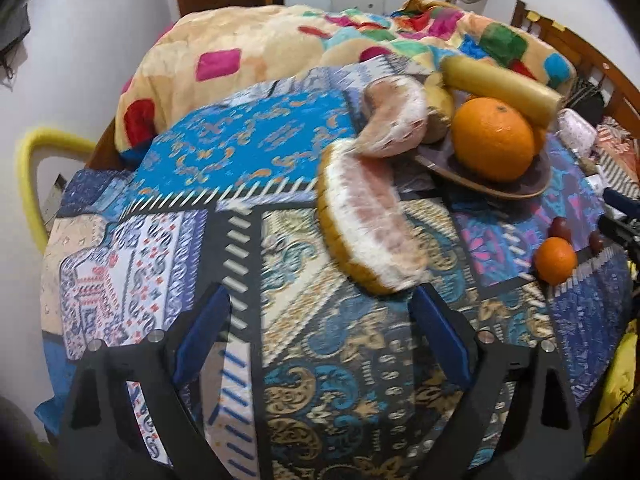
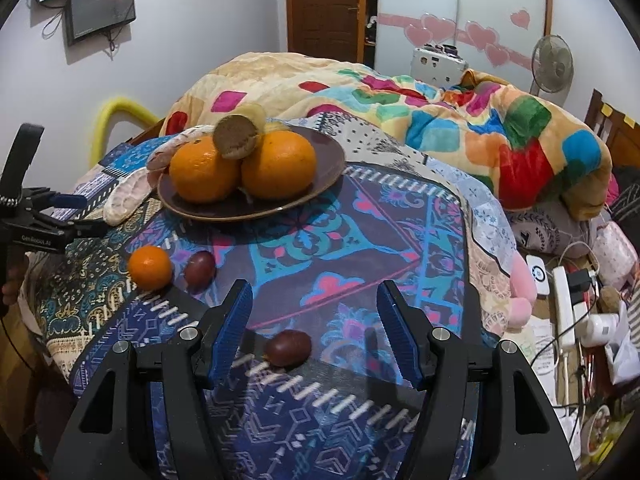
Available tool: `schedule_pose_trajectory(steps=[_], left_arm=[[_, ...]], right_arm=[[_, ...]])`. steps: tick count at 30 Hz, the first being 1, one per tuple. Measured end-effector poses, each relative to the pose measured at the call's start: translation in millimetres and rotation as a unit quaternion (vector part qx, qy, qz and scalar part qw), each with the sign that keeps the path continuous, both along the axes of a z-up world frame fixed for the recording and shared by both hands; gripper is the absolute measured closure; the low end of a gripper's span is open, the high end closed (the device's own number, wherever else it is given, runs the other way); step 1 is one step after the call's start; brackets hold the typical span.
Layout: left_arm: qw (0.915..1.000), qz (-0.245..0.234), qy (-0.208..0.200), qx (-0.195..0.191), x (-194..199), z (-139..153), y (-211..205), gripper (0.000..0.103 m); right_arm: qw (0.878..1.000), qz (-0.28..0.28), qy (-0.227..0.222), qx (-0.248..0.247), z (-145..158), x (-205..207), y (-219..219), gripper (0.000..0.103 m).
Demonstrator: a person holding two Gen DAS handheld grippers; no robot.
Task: Organize fruits
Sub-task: 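Reach the second pink pomelo peel with the left tool while the right tool reaches a dark red fruit, then grasp the pomelo peel with the left tool while the right tool grasps the dark red fruit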
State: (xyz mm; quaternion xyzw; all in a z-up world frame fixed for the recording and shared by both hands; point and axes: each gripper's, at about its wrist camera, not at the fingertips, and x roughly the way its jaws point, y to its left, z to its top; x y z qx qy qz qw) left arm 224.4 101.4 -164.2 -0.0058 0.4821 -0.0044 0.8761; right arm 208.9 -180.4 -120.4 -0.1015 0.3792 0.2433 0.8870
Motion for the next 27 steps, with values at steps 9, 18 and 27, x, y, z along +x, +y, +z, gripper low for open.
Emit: schedule_pose_trajectory(steps=[9,18,27], left_arm=[[0.9990,-0.035,0.002,0.028,34,-2,-24,0.025],[0.9992,-0.039,0.013,0.002,49,-2,-21,0.047],[0.9988,-0.049,0.009,0.002,19,1,-19,0.049]], right_arm=[[0.999,0.046,0.012,0.002,-7,-1,33,0.042],[0.996,0.074,0.043,0.004,-16,5,52,0.061],[0.996,0.074,0.050,0.014,-13,4,56,0.068]])
